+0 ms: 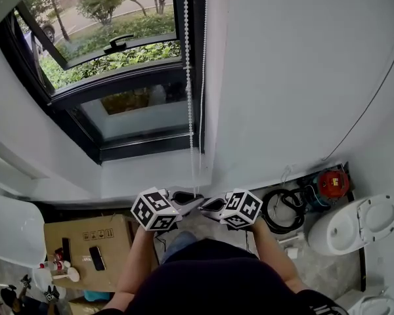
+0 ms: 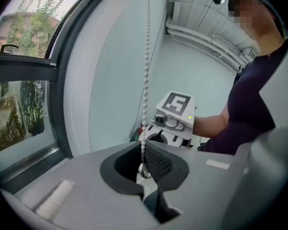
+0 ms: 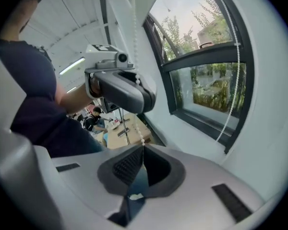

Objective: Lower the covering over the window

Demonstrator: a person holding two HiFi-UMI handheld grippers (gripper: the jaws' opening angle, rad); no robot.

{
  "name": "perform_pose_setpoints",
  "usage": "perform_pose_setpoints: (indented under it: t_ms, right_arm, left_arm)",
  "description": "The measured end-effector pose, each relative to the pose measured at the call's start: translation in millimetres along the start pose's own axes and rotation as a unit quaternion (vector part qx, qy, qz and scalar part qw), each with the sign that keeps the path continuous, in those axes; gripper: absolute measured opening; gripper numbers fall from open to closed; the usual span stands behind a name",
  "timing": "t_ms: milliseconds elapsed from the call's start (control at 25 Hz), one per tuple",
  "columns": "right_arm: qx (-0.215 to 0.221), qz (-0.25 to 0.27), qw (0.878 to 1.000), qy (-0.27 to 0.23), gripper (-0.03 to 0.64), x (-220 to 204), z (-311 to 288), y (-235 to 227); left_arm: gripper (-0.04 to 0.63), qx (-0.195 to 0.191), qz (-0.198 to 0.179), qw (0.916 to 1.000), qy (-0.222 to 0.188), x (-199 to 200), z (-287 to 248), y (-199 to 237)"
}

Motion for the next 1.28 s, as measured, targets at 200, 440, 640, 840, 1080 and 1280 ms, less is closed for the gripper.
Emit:
perform_pose_setpoints:
  t_ms: [200,440,640,840,1080,1280]
  right_arm:
    - [0.001,-0.001,1.000,0.017,0.014,-9,-7,4]
    - [0.003,0.047,0.997,0.059,0.014,-22,-1,9]
    - [0.006,0.052,0.999,0.008,0.087,-10,41,8]
    - [-0.009,0.096,0.992,-0.085,0.109,27,101,18]
    - [-0.081,0.107,0.971,-0.196,0.109,73,147,15]
    - [-0.076,0.050,0.960,-0.266,0.109,100,137,8]
  left_arm:
    - [0.017,-0.066,0.051,0.9954,-0.048,-9,-11,-13]
    - [0.018,-0.070,0.071,0.9913,-0.086,-8,-7,-6]
    - [0.018,-0.085,0.097,0.9812,-0.144,-9,0,1]
    - [0.018,-0.095,0.093,0.9795,-0.151,-7,-3,2]
    - [0.018,-0.103,0.086,0.9806,-0.143,-4,-10,0]
    - [0.018,-0.109,0.082,0.9812,-0.136,-1,-13,-4]
Point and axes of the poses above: the fingertips, and each gripper's own axes: z backward along the fingers, y to its left, x out of its top, the point moved 1 cm from there along z, backward along the fingers, and after that the axes turned 14 degrees about y, right-handed, at the moved point
